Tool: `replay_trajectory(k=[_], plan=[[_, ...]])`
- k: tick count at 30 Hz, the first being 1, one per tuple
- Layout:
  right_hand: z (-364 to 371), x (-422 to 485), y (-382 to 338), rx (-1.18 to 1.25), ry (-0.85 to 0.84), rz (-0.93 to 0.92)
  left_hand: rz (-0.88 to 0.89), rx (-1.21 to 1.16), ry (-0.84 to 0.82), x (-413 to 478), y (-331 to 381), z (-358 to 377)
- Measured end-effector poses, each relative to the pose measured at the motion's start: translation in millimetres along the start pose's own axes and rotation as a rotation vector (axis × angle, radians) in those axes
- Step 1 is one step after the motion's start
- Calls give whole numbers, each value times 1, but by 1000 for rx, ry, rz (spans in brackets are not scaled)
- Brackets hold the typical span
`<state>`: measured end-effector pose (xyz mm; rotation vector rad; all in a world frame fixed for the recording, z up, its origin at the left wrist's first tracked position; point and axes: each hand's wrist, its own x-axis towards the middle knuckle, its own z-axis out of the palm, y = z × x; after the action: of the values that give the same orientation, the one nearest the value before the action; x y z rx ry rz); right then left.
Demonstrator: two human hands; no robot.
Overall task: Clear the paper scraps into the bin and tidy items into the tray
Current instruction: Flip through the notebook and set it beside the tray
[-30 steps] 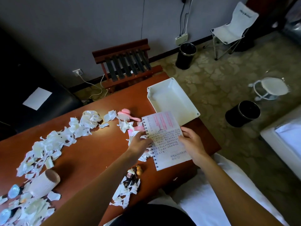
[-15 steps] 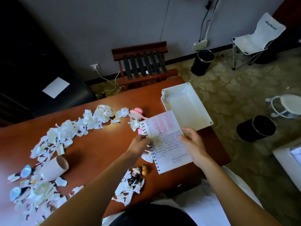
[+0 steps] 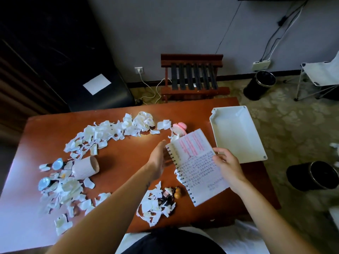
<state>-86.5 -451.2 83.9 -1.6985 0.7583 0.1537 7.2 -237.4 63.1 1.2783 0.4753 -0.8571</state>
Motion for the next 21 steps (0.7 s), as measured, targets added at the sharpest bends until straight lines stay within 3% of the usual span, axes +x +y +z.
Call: replay_trajectory(k=[21], plan=[[4, 0, 2, -88, -30, -13, 92, 33, 208, 9, 5, -19]])
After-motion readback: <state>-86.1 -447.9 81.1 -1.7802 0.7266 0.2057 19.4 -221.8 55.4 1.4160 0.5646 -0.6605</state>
